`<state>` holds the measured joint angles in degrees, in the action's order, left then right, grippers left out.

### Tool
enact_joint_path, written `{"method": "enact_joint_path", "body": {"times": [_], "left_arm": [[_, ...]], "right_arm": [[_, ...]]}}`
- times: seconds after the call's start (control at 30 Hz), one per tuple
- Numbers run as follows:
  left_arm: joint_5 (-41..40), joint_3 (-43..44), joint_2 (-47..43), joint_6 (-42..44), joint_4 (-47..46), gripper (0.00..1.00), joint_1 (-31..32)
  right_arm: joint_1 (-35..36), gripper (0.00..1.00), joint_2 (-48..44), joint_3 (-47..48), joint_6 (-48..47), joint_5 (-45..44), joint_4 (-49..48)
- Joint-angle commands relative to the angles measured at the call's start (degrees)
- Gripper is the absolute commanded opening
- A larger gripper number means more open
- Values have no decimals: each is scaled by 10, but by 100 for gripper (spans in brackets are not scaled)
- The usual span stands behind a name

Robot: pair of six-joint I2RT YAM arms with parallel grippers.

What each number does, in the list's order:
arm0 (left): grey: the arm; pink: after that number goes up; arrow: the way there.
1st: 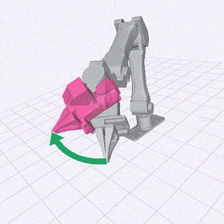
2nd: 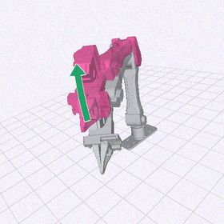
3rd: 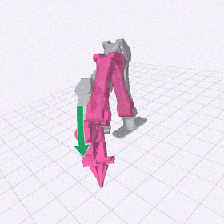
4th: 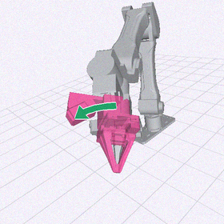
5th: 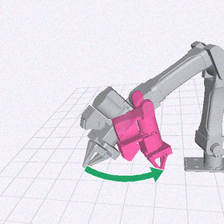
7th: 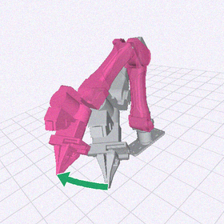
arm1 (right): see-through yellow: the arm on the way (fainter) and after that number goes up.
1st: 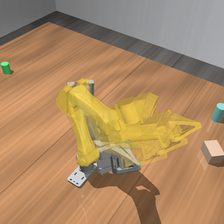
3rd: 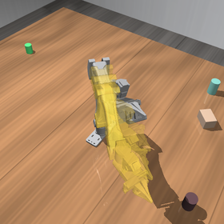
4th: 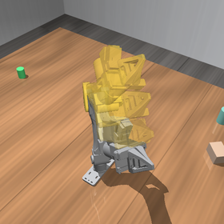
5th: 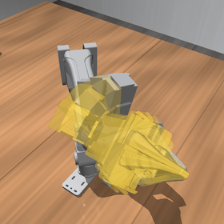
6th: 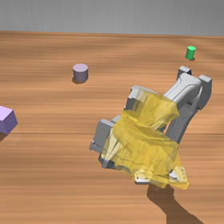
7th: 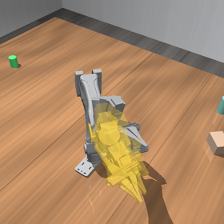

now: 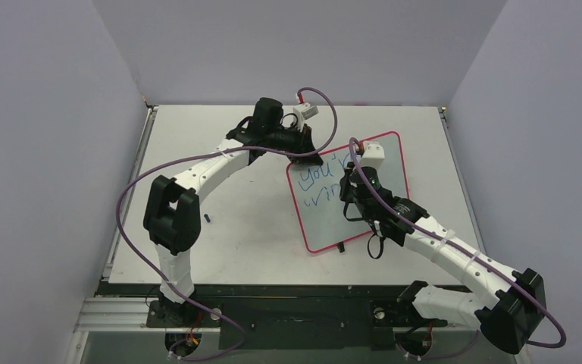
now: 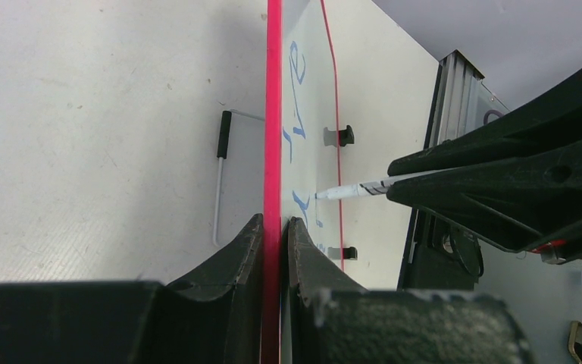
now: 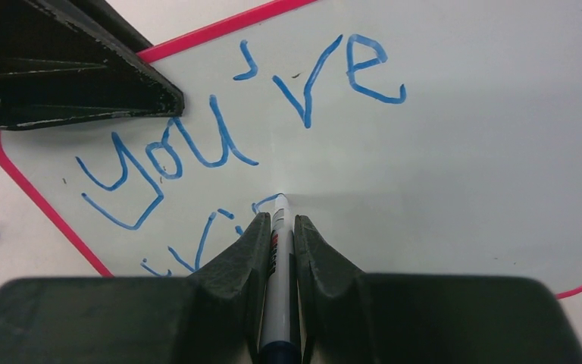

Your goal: Write a sentence on the whiteboard

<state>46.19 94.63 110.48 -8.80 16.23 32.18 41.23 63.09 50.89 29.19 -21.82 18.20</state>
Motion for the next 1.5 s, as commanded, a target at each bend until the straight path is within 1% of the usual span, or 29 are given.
{"method": "enact_joint_path", "body": {"times": [0.0, 0.27, 0.53, 0.73, 0.9, 1.3, 1.47], "left_arm": [[6, 11, 2, 30, 15, 0, 18], [7, 17, 4, 24, 9, 0, 19], [7, 24, 12, 18, 5, 0, 19], [4, 29, 15, 19, 8, 0, 19], [3, 34, 23, 24, 20, 0, 15], [8, 40, 38, 28, 29, 0, 5], [9, 39, 41, 29, 28, 0, 3]], "right_arm": [[-17, 0, -18, -16, 2, -18, -20], [-22, 0, -36, -55, 8, 22, -22], [-22, 0, -69, -91, 20, 28, -16], [-21, 0, -91, -75, 11, 20, -12], [-25, 0, -104, -54, -3, -12, -28], [-59, 0, -76, -55, -14, -11, -100], [-67, 0, -60, -60, -14, 6, -122]]}}
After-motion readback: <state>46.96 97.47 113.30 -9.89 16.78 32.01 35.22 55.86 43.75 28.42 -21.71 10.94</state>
